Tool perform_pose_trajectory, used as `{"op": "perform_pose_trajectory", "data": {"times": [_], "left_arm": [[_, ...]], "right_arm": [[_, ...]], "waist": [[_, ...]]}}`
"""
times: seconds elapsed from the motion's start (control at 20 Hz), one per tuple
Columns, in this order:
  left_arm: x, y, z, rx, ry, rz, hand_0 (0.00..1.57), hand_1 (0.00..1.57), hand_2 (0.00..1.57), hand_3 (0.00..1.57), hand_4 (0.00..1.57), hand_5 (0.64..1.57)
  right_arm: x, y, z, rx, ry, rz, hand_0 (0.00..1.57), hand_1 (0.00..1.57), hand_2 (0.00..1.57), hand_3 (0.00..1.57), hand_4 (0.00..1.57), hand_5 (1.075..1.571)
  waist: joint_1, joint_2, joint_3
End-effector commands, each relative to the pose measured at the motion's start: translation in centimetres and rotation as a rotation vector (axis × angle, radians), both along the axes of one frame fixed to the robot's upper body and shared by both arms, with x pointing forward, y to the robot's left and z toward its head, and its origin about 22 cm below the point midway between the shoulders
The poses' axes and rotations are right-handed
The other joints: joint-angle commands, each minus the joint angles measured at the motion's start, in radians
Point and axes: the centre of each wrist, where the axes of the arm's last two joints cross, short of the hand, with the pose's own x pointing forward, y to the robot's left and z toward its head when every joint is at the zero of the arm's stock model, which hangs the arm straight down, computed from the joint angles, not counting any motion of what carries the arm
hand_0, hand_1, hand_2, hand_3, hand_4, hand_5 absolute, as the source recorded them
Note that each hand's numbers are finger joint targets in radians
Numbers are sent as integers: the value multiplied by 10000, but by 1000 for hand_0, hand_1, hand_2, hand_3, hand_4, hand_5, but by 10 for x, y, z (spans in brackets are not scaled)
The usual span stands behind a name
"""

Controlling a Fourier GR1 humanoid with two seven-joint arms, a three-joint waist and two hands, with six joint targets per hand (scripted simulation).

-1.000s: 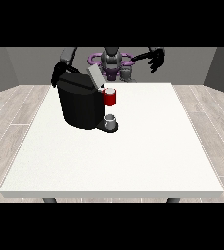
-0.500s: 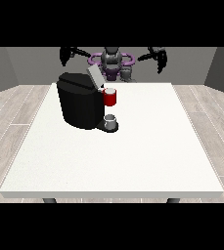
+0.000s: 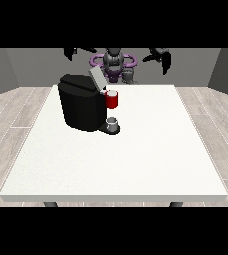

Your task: Insert the coffee pod into the coffee machine and close the lid

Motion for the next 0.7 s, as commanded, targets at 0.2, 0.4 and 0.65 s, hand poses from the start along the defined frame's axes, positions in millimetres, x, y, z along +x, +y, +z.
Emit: {"op": "perform_pose_trajectory", "data": {"times": [0.2,0.4,0.65], "left_arm": [[3,-15,34,-136,-1067,-151,0,0,0,0,361,1571],[5,-20,48,-218,-1293,-600,0,0,0,0,323,1571],[-1,-16,78,-207,-2082,-182,0,0,0,0,371,1571]], "right_arm": [[25,-5,14,1093,-131,-262,0,0,0,0,0,1571],[54,-11,53,1816,88,-471,0,0,0,0,129,1571],[56,-28,45,1781,-200,-349,0,0,0,0,65,1571]], "waist": [[522,1125,4],[756,1557,2],[714,2115,4]]}}
